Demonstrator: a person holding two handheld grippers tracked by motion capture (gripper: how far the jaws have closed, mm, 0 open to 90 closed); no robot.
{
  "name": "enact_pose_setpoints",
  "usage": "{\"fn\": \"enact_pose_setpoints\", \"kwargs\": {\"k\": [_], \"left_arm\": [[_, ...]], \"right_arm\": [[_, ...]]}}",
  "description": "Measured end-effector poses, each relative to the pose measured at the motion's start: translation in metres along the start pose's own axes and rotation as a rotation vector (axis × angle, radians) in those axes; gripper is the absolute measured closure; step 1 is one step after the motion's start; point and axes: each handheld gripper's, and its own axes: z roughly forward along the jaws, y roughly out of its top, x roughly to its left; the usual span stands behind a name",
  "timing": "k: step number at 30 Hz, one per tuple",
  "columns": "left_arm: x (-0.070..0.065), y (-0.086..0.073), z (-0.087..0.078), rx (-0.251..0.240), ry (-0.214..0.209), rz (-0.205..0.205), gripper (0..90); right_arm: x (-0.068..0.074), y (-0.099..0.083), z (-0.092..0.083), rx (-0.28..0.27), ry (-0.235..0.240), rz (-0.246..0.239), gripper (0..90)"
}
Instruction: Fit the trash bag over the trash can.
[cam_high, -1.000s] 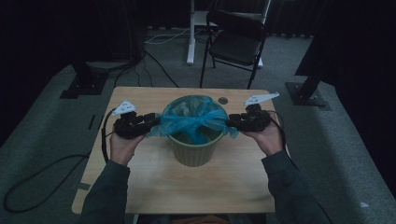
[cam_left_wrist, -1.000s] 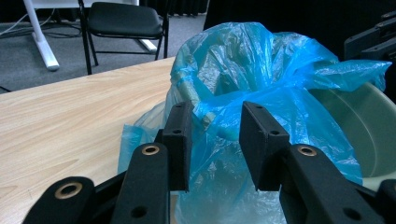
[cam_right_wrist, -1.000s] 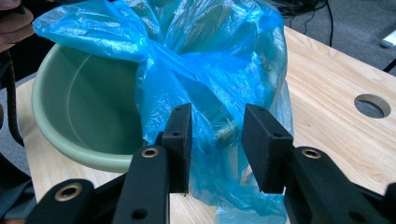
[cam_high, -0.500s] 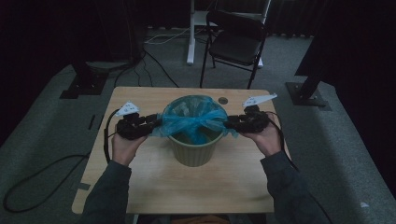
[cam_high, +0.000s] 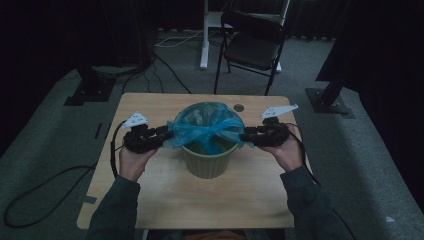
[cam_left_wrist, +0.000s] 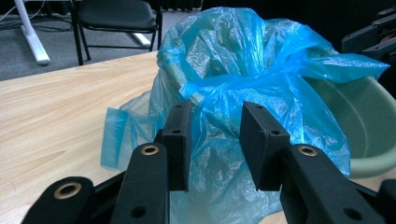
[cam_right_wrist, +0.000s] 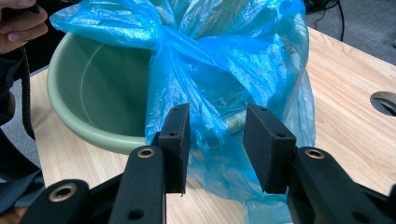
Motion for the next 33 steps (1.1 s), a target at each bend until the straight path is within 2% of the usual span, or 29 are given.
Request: {"fn": "enact_pose_setpoints", "kwargs": {"k": [14, 23, 32, 33], "left_arm": [[-0.006, -0.002, -0.002, 0.007, -0.026, 0.009, 64.4], [-0.008, -0.003, -0.001, 0.009, -0.035, 0.015, 67.0], [-0.011, -0.003, -0.002, 0.004, -0.035, 0.025, 75.0], [-0.012, -0.003, -0.002, 0.005, -0.037, 0.028, 78.2]], "right_arm": [[0.007, -0.002, 0.0, 0.002, 0.005, -0.018, 63.0], [0.009, -0.002, -0.001, 0.004, 0.011, -0.027, 68.2], [0.009, -0.005, -0.001, 0.009, 0.024, -0.033, 79.6], [0.01, -0.005, -0.001, 0.009, 0.026, -0.037, 82.3]]}}
